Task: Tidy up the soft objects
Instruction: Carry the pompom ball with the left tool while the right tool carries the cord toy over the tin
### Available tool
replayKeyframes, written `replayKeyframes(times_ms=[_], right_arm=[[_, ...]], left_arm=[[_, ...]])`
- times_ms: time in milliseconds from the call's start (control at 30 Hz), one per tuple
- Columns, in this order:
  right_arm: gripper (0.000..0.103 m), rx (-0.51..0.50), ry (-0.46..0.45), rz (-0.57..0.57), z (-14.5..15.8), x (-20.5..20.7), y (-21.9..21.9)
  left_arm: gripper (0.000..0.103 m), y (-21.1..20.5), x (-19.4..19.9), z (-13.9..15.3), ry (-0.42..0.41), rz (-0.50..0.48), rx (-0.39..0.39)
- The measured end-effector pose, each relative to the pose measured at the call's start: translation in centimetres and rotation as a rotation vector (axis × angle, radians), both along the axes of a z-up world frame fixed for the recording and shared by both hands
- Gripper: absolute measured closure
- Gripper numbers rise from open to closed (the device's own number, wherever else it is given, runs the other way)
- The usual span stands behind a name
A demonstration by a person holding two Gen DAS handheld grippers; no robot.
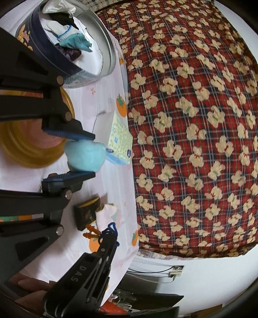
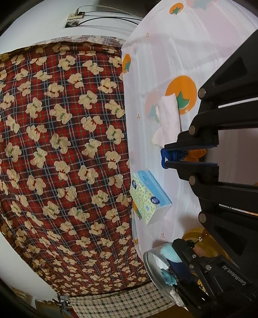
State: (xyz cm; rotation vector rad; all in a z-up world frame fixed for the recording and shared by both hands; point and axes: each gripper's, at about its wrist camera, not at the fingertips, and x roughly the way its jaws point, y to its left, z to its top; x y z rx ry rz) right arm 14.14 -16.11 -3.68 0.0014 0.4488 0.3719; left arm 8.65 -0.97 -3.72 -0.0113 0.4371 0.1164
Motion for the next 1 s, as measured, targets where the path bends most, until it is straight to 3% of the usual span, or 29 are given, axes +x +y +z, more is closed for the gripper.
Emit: replayKeyframes(times_ms=[1000], right_arm=[[0.092, -0.016, -0.093, 0.1, 0.2, -2.5, 6.1]], left_arm=[[0.074, 6.0, -2.2, 0.1, -0.077, 0.12, -0.032]])
